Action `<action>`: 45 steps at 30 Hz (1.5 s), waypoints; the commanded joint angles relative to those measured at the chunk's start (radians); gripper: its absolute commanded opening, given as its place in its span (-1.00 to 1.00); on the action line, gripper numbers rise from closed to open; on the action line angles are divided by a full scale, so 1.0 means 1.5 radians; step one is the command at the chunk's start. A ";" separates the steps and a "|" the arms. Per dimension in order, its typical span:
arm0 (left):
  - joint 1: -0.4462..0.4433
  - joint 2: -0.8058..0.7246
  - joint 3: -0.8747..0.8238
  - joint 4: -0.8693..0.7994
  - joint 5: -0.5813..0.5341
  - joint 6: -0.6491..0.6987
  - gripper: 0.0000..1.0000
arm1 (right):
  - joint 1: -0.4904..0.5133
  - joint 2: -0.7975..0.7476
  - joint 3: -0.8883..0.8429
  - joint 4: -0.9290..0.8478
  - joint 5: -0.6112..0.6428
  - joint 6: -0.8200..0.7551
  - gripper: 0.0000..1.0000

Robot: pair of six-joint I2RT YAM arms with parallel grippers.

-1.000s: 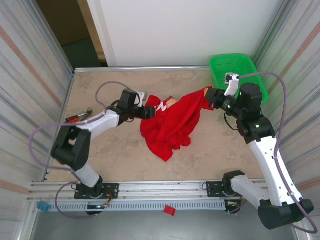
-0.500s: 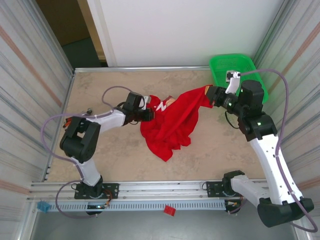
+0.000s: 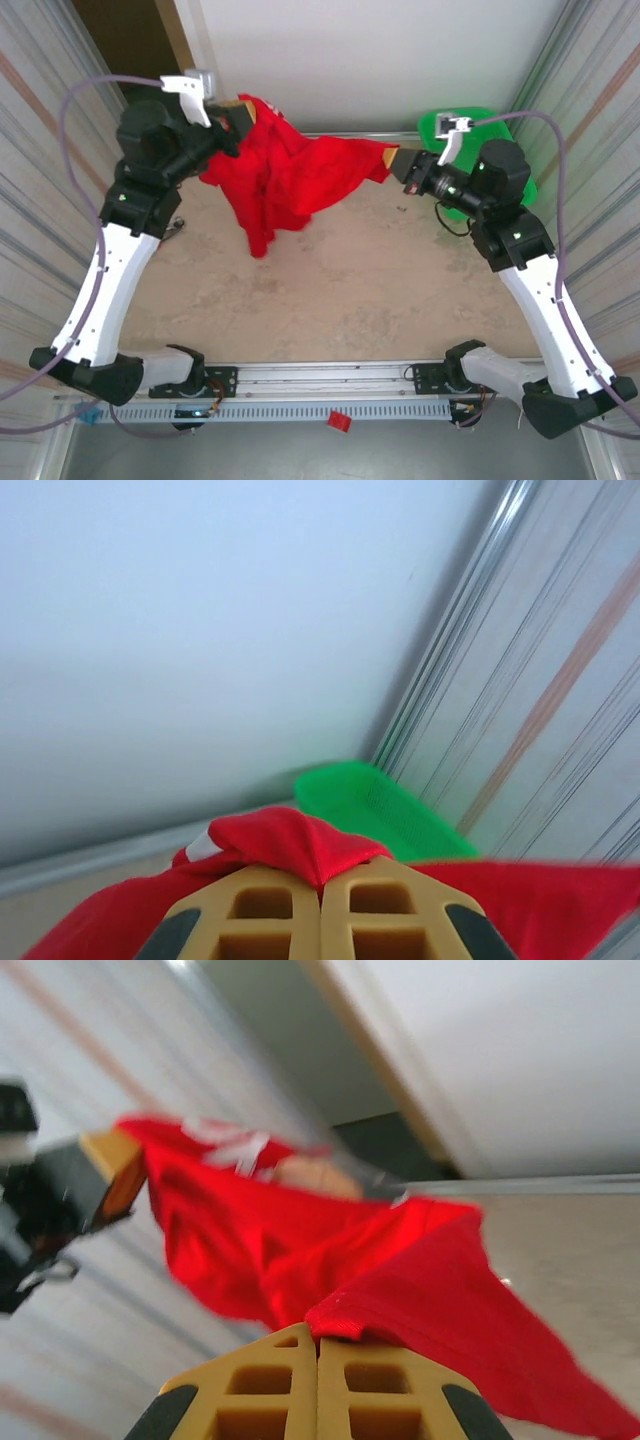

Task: Fold the inside-out t-shirt

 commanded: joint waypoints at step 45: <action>-0.185 -0.008 -0.721 0.007 -0.304 -0.324 0.27 | -0.079 0.034 -0.326 0.053 0.220 -0.011 -1.00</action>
